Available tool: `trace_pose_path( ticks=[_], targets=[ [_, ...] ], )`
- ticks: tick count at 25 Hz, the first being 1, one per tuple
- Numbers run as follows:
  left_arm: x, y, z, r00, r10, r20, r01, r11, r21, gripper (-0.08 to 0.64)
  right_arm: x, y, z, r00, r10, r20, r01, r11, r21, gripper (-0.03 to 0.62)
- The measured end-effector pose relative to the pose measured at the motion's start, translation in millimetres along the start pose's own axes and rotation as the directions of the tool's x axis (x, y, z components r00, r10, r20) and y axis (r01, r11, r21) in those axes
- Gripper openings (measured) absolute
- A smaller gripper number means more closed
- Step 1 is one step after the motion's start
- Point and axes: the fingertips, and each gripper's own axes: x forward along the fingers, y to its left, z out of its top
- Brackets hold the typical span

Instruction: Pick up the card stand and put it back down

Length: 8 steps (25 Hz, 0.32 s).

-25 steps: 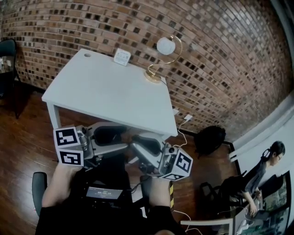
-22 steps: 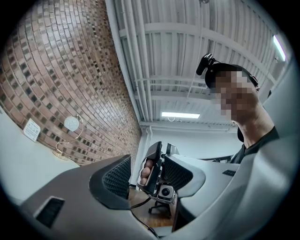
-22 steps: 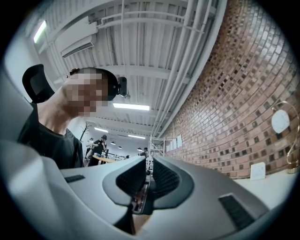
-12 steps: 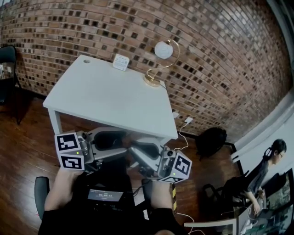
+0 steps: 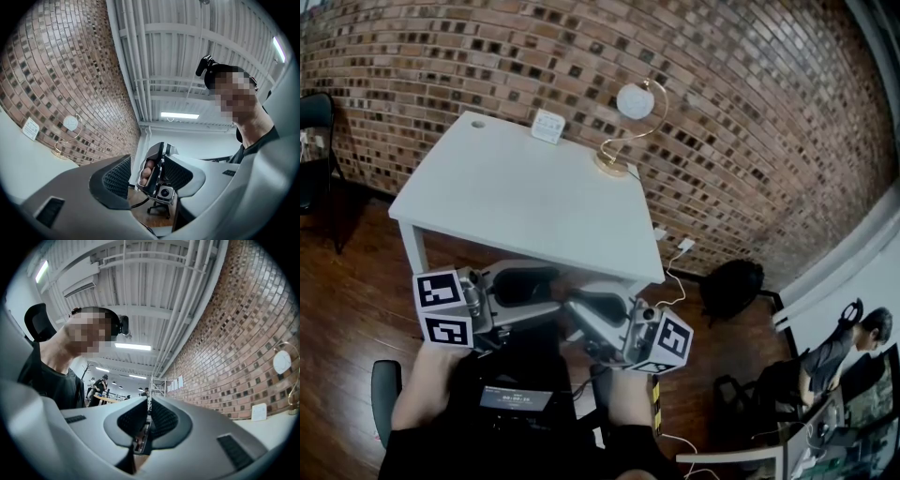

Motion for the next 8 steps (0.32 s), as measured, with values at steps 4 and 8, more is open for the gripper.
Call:
trace_pose_path(
  ticks=[4,8],
  targets=[
    [0.5,1.8,0.3,1.0,0.001,0.003,-0.001,1.0,-0.004,0.215,1.9,-3.5,3.3,1.0,-0.004,0.014,0.004,1.0,-0.015,0.041],
    [1.3,2.7,1.3,1.0,0.0,0.005,0.0,1.0,-0.008,0.215,3.6,-4.8,6.1,1.0,-0.004,0.025,0.005,1.0,-0.014,0.041]
  ],
)
